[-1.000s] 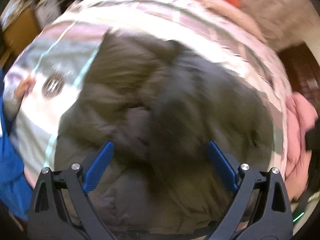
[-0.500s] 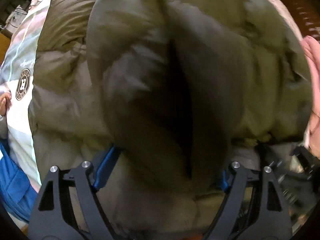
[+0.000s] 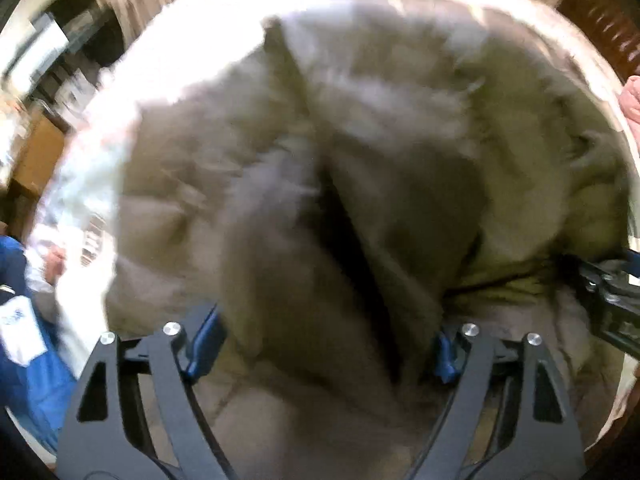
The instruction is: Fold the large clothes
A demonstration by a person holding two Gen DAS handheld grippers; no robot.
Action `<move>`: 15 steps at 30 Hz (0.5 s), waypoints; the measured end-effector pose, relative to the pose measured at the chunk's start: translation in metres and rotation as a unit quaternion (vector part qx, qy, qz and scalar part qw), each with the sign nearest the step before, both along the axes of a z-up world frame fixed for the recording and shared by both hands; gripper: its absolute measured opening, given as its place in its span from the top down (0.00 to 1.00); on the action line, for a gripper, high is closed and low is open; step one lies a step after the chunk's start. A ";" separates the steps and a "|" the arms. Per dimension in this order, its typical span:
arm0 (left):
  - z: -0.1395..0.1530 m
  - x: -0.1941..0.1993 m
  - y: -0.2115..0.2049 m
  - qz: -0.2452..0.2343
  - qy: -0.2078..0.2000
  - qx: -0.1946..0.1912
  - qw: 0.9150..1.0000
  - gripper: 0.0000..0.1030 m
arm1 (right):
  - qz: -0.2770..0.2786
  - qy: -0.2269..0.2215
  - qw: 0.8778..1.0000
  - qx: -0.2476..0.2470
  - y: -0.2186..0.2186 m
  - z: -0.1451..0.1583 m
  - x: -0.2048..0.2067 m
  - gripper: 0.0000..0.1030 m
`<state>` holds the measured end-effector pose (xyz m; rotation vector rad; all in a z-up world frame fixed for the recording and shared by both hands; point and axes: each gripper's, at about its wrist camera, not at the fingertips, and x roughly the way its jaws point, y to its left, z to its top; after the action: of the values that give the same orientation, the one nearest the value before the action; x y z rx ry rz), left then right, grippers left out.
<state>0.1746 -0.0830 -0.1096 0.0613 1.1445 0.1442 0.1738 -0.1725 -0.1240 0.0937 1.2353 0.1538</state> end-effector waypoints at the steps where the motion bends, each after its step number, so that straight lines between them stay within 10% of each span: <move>1: 0.011 -0.005 -0.002 -0.007 -0.027 0.008 1.000 0.19 | -0.009 -0.024 0.999 0.028 -0.006 0.016 -0.005 0.27; 5: 0.029 0.002 0.008 0.010 -0.070 0.014 0.997 0.19 | -0.080 -0.151 0.984 0.049 -0.027 0.062 0.009 0.27; 15: -0.025 0.044 0.016 0.068 0.013 -0.017 0.997 0.20 | -0.119 -0.043 0.991 0.030 -0.023 -0.045 0.077 0.30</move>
<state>0.2183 -0.0667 -0.1345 -0.0454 1.1771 0.2453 0.2510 -0.1951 -0.1691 0.2826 1.1249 -0.0137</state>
